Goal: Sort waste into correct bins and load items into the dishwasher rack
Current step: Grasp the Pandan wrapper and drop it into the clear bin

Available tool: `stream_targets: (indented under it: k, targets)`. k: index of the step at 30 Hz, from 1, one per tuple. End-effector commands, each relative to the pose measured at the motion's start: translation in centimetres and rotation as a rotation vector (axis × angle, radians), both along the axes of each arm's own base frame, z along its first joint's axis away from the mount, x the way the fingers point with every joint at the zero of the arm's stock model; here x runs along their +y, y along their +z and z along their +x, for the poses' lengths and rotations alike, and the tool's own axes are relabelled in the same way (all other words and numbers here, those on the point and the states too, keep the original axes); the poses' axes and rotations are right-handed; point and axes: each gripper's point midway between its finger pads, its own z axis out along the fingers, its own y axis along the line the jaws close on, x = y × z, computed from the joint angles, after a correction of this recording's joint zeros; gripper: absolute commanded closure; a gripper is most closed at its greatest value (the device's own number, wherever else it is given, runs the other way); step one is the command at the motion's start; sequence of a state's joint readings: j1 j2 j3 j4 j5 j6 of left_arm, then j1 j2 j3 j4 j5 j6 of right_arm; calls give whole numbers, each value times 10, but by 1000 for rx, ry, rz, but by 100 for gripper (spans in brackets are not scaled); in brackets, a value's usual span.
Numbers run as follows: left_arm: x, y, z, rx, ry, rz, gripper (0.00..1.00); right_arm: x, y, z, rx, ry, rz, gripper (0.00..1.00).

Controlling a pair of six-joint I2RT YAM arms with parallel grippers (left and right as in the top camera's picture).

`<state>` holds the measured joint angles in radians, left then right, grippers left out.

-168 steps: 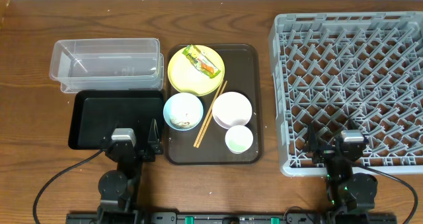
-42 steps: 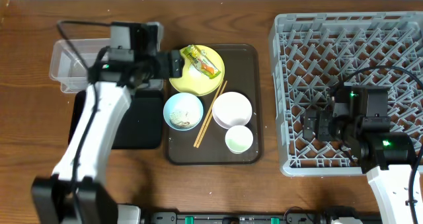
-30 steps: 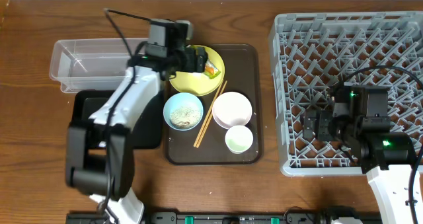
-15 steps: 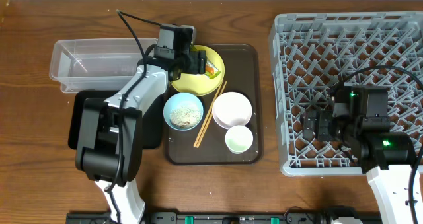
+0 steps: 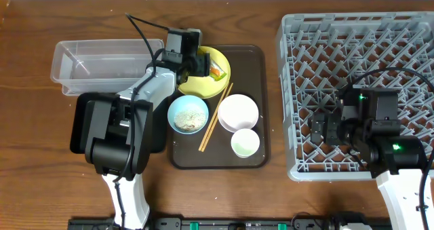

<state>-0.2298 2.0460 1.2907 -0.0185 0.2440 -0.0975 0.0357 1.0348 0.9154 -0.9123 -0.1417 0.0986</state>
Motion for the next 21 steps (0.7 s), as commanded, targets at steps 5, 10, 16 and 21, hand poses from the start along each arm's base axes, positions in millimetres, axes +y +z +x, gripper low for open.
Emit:
stream_targets:
  k: [5,10,16,21]
  targets:
    - [0,7,5,-19,-4,-3,60,0,8,3,-22,-2,6,1]
    - [-1,7,3,-12,-8,-6,81,0,8,3,-22,-2,6,1]
    - [-1,21,2,-25,-8,-10,94,0,8,3,-21,-2,7,1]
    - [3,72,-10,-69,-6,-19,94,0,8,3,-18,-3,6,1]
